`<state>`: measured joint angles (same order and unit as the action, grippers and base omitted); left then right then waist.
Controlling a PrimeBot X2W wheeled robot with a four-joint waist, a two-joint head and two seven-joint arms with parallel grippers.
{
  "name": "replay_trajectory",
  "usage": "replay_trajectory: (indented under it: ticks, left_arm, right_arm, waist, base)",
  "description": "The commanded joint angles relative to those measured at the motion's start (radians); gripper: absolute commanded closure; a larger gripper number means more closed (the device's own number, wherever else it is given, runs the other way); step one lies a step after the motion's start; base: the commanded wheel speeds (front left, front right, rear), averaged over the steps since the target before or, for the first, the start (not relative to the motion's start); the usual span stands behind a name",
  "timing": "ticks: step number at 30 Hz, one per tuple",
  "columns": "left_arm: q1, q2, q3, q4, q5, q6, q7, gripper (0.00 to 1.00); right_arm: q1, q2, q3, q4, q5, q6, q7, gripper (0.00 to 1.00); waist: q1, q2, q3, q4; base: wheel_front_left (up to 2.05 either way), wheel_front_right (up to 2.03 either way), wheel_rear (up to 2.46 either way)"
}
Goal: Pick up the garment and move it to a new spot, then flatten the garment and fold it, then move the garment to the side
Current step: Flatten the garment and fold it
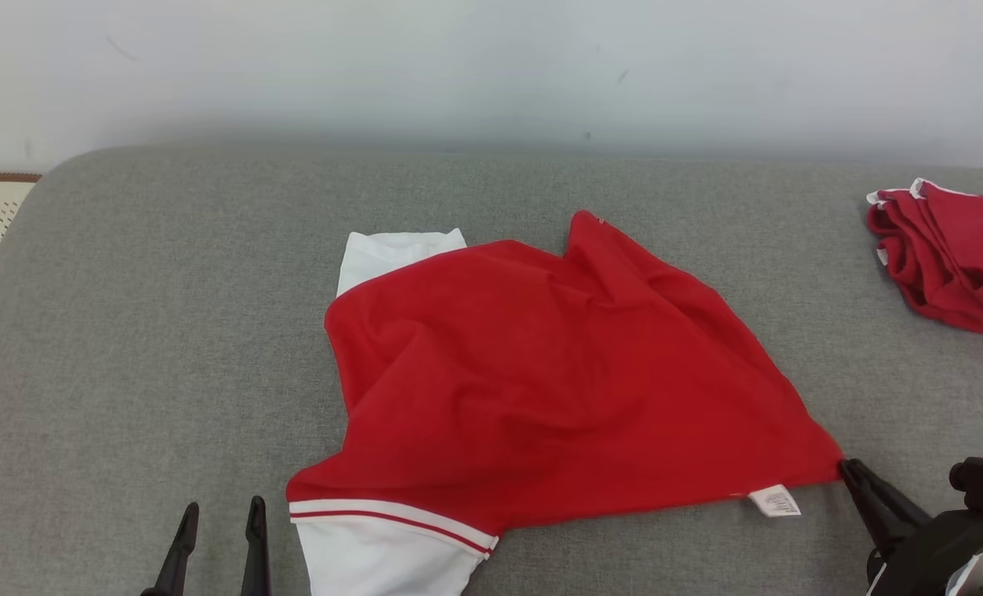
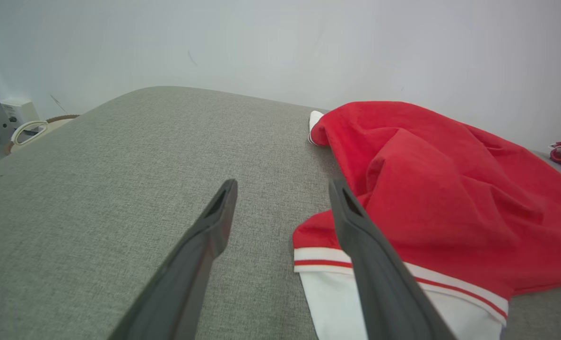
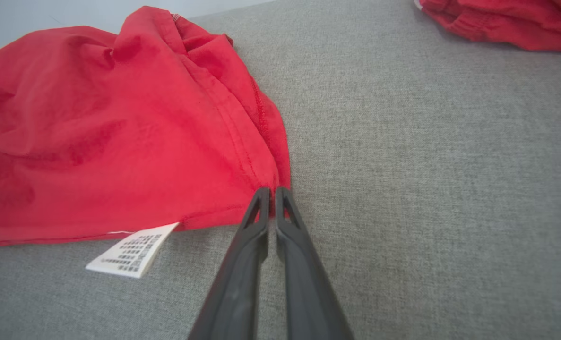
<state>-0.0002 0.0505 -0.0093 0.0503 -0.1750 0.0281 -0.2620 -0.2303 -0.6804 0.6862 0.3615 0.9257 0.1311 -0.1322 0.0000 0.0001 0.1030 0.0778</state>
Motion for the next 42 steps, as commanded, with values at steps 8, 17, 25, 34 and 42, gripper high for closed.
replay_trajectory:
  ticks: [8,17,25,34,42]
  left_arm:
    - [0.026,0.0,0.0,-0.012,-0.005,0.015,-0.004,0.0]
    - [0.048,0.0,0.005,-0.028,-0.002,0.024,-0.004,0.0]
    - [0.063,0.0,0.013,-0.035,0.012,0.021,-0.004,0.0]
    - [0.054,0.0,0.026,-0.036,0.032,0.012,-0.004,0.0]
    - [0.064,0.0,0.036,-0.034,0.074,0.005,-0.004,0.0]
  right_arm:
    - [0.027,0.033,-0.086,0.009,-0.071,-0.001,-0.061,0.0]
    - [0.057,0.149,-0.261,-0.003,-0.217,-0.001,-0.129,0.0]
    - [0.133,0.281,-0.445,-0.126,-0.392,-0.001,-0.134,0.0]
    - [0.213,0.379,-0.557,-0.237,-0.546,-0.001,-0.134,0.0]
    - [0.245,0.425,-0.568,-0.246,-0.611,-0.001,-0.134,0.0]
  waist:
    - [0.0,-0.0001,-0.028,-0.016]
    - [0.0,-0.0001,-0.075,-0.039]
    - [0.0,-0.0001,-0.106,-0.048]
    - [0.0,-0.0001,-0.119,-0.05]
    - [0.0,-0.0001,-0.137,-0.063]
  base:
    - [0.0,0.0,0.0]
    - [0.0,0.0,0.0]
    - [0.0,0.0,0.0]
    - [0.0,0.0,0.0]
    - [0.0,0.0,0.0]
